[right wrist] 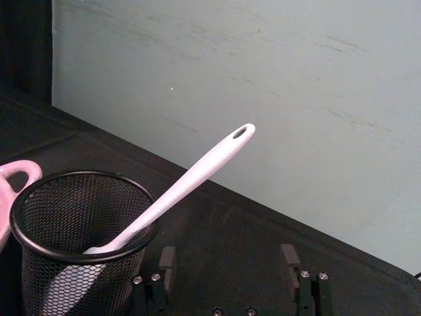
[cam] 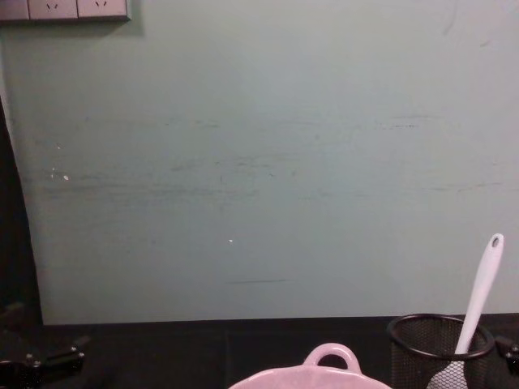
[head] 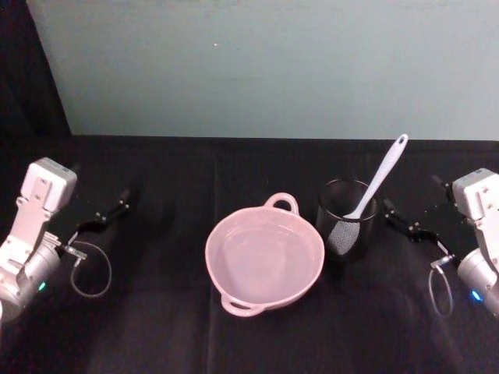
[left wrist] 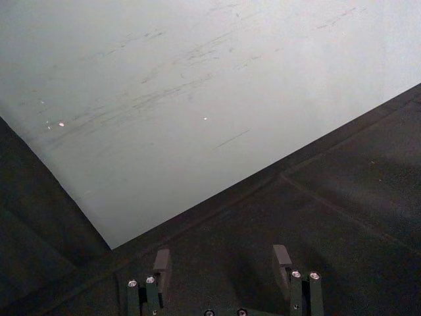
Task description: Use the one hand to pick up the spoon and stir the clear water in the bowl.
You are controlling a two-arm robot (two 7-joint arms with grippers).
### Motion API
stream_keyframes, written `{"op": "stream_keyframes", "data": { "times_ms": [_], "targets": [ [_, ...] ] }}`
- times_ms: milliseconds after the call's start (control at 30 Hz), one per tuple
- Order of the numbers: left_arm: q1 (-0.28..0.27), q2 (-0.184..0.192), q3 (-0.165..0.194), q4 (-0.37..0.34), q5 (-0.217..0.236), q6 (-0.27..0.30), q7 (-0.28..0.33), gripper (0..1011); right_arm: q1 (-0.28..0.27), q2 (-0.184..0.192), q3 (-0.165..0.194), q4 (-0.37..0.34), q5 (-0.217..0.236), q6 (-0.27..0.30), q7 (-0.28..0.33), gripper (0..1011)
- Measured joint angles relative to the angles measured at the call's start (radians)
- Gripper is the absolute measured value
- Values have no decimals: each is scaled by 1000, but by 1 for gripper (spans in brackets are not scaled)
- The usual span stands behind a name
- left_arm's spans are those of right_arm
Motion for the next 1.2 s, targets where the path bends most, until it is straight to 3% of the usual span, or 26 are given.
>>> {"op": "stream_keyframes", "data": {
  "times_ms": [1200],
  "targets": [
    [0, 0, 0, 0, 0, 0, 0, 1005, 0, 0, 0, 0, 0, 0, 0, 1000]
  ]
}}
